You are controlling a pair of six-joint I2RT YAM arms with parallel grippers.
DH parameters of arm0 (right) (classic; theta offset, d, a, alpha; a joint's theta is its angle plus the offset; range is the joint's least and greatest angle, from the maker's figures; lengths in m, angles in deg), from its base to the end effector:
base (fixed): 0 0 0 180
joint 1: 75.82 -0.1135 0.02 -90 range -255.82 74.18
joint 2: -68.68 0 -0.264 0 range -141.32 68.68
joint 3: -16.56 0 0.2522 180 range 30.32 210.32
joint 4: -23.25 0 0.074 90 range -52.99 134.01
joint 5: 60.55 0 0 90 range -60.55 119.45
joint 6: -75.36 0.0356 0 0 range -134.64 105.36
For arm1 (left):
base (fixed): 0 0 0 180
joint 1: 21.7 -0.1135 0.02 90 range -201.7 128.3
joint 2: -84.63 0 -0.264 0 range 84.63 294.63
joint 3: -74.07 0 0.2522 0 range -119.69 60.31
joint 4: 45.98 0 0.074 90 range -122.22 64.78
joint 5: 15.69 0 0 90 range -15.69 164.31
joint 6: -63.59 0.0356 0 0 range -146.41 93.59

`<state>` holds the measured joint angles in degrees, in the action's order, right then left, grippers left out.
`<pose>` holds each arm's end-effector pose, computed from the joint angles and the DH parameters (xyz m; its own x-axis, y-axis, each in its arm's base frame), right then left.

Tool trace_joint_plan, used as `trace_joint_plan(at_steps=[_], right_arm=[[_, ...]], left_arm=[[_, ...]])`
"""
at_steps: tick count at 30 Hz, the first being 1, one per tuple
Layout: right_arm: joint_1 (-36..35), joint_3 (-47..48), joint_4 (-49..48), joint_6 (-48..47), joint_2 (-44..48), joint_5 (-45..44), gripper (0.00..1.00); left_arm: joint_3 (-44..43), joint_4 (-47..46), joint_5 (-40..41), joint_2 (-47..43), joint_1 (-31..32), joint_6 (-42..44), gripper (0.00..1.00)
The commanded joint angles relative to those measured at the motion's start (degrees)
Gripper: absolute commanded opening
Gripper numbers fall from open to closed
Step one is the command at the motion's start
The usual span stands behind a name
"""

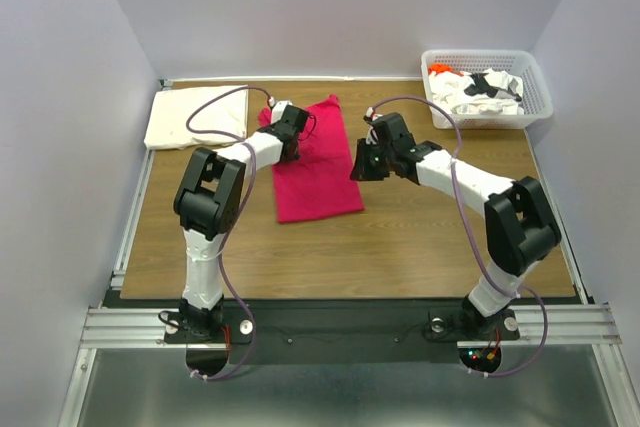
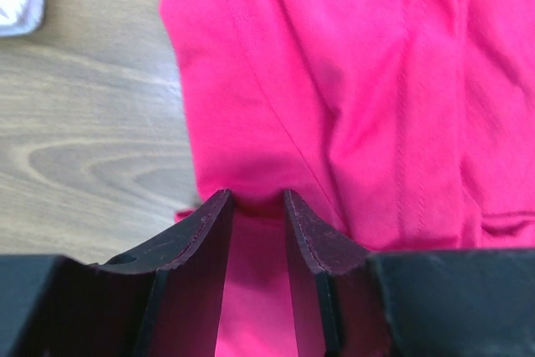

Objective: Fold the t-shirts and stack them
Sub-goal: Fold the tshirt

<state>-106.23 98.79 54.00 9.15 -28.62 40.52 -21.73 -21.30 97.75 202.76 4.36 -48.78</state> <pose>0.3182 0.1947 0.2317 -0.8129 -0.0181 -0.5822 -0.3107 0.8589 0.4071 0.4109 -0.1852 0.1725 -0.6683 -0.0619 -0.7413 -0.1027 0.9947 0.0096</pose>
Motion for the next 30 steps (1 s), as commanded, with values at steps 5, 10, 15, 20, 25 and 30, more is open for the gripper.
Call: trace_joint_plan(at_steps=[5, 10, 15, 20, 25, 30], right_arm=[[-0.17, 8.52, -3.99, 0.99, -4.39, 3.08, 0.23], [-0.17, 8.62, -5.56, 2.66, -7.03, 7.73, 0.23], [-0.17, 5.37, -7.68, 3.81, -8.0, 10.73, 0.26], [-0.09, 1.41, -9.17, 4.07, -8.96, 11.69, 0.26], [-0.17, -3.41, -10.4, 4.6, -9.23, 11.87, 0.26], [-0.08, -9.48, -12.6, 4.42, -8.53, 9.06, 0.26]], left_arm=[[-1.46, 1.99, -2.43, -13.78, -2.69, -0.83, 0.58], [4.77, 5.16, -5.77, -24.41, -2.77, -5.56, 0.71], [16.74, 4.02, -14.46, -31.28, -2.42, -9.0, 0.75], [28.5, -0.98, -18.34, -35.07, -0.67, -9.71, 0.72], [30.54, -2.22, -21.42, -31.83, 0.74, -10.06, 0.63], [32.73, -1.86, -21.95, -29.27, 1.8, -12.17, 0.5]])
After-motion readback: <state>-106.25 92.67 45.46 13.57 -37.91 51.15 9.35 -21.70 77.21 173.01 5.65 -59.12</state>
